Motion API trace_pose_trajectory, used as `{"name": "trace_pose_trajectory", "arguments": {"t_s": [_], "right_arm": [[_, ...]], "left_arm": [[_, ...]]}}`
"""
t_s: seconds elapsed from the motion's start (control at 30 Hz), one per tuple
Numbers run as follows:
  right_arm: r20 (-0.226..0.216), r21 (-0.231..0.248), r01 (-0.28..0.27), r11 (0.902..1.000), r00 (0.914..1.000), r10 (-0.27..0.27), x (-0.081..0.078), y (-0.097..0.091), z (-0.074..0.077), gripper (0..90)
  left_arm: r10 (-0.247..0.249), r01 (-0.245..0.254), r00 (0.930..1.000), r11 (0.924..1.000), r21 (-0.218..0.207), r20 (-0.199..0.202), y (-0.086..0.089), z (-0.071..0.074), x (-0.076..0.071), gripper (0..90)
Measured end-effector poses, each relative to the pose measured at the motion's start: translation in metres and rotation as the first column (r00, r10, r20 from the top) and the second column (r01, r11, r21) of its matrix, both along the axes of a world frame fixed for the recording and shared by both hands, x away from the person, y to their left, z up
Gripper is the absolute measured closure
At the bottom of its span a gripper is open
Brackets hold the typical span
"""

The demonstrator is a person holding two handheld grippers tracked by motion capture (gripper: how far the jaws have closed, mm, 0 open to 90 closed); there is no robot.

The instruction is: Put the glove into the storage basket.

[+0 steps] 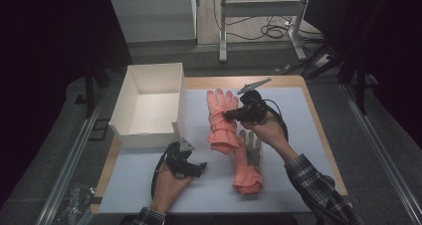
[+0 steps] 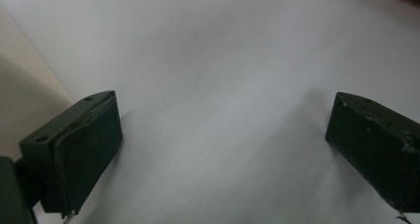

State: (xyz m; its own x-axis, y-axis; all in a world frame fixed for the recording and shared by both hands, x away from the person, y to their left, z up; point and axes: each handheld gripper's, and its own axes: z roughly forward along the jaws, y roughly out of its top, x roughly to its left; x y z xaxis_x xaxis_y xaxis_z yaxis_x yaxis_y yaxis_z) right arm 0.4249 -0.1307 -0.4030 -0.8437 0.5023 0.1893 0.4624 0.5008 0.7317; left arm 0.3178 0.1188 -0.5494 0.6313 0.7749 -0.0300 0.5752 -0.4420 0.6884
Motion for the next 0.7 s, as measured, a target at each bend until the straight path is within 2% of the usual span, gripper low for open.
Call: {"name": "trace_pose_trajectory", "arguments": {"t_s": [0.4, 0.7], "right_arm": [[0.007, 0.018, 0.019, 0.9997, 0.9998, -0.019, -0.041, -0.042, 0.008, 85.5], [-0.007, 0.009, 0.037, 0.9993, 0.9993, -0.037, -0.069, -0.072, -0.002, 85.2]], "left_arm": [[0.0, 0.0, 1.0, 1.0, 0.0, -0.001, 0.0, 0.0, 0.0, 1.1], [0.0, 0.0, 1.0, 1.0, -0.002, -0.005, 0.0, 0.0, 0.0, 1.1]]}}
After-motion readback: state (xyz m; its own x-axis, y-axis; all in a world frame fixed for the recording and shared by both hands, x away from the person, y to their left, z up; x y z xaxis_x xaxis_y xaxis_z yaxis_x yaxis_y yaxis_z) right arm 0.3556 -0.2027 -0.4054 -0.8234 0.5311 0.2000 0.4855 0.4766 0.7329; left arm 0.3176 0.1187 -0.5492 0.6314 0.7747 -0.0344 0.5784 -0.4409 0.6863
